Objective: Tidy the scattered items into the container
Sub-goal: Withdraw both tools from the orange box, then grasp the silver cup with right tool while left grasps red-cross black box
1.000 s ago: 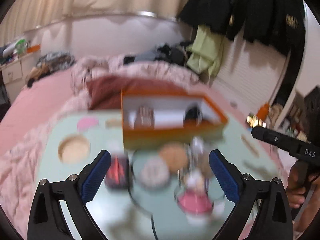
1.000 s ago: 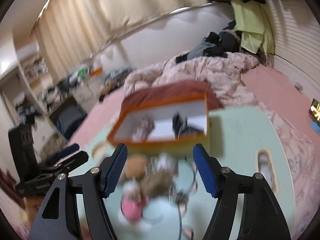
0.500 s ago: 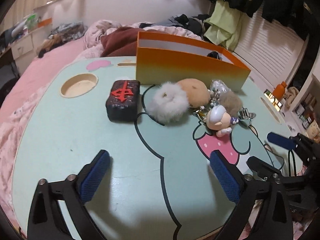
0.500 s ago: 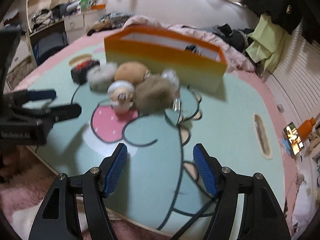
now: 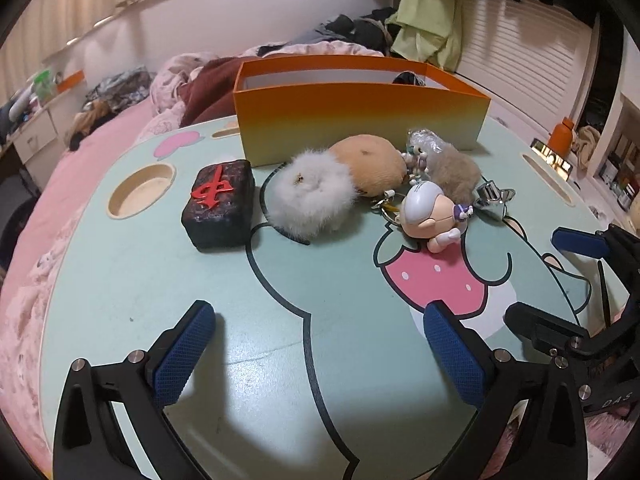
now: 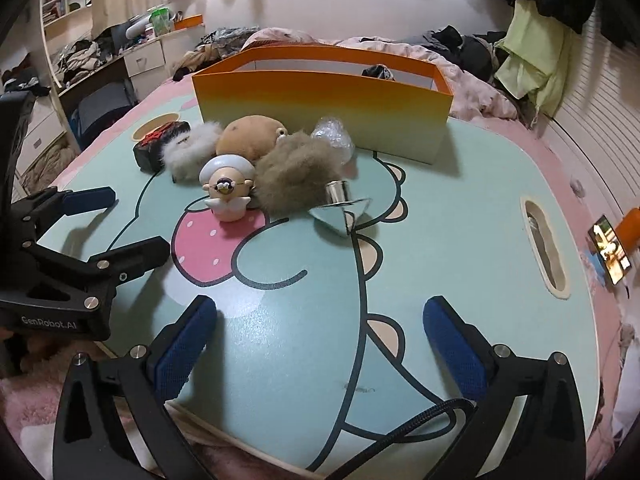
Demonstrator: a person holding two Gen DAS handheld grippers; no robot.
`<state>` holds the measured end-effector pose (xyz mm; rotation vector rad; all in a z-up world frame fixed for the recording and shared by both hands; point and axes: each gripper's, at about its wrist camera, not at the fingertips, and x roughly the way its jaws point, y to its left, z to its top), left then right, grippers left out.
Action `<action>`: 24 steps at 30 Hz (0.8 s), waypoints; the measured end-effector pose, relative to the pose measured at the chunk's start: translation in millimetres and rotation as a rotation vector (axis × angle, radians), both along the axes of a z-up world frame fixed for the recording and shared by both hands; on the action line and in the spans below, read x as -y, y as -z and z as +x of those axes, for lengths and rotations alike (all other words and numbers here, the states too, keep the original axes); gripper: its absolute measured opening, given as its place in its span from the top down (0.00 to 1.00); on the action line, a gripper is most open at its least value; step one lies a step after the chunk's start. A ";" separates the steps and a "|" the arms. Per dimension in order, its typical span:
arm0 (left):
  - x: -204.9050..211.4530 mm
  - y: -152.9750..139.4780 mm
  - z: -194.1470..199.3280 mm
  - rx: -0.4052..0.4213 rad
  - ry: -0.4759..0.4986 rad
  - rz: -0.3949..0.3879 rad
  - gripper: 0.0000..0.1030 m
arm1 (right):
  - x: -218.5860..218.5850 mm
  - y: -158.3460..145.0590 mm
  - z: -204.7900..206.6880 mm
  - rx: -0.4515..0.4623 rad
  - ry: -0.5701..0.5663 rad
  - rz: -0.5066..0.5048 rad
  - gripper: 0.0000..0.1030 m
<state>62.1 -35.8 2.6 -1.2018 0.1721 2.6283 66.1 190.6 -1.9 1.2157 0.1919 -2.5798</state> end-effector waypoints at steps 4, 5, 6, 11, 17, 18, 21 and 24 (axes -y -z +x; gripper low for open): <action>-0.4 0.2 0.1 -0.001 -0.001 0.001 0.00 | -1.1 0.4 -3.4 -0.015 0.014 -0.002 0.00; -0.8 0.4 0.0 -0.002 -0.001 0.001 0.00 | -0.1 -0.7 -5.4 -0.016 0.022 -0.001 0.00; -1.4 0.6 -0.3 -0.003 -0.002 0.002 0.00 | -0.3 -1.2 -7.6 -0.014 0.030 0.000 0.00; -0.3 0.4 -0.1 -0.005 -0.001 0.006 0.00 | 2.1 -11.3 -25.1 -0.029 0.046 -0.001 0.09; -0.6 0.5 1.3 -0.008 -0.002 0.008 0.00 | 7.7 -10.1 -51.4 0.013 0.062 0.015 0.40; -0.3 0.5 1.2 -0.009 -0.003 0.009 0.00 | 6.8 -10.5 -53.0 0.009 0.061 -0.002 0.49; 2.7 -0.3 0.8 -0.013 -0.013 0.029 0.00 | 9.2 -10.9 -46.6 -0.022 0.062 0.003 0.62; 17.0 -4.3 1.8 -0.016 -0.036 0.114 0.00 | 7.6 -10.8 -32.6 -0.065 0.064 -0.021 0.63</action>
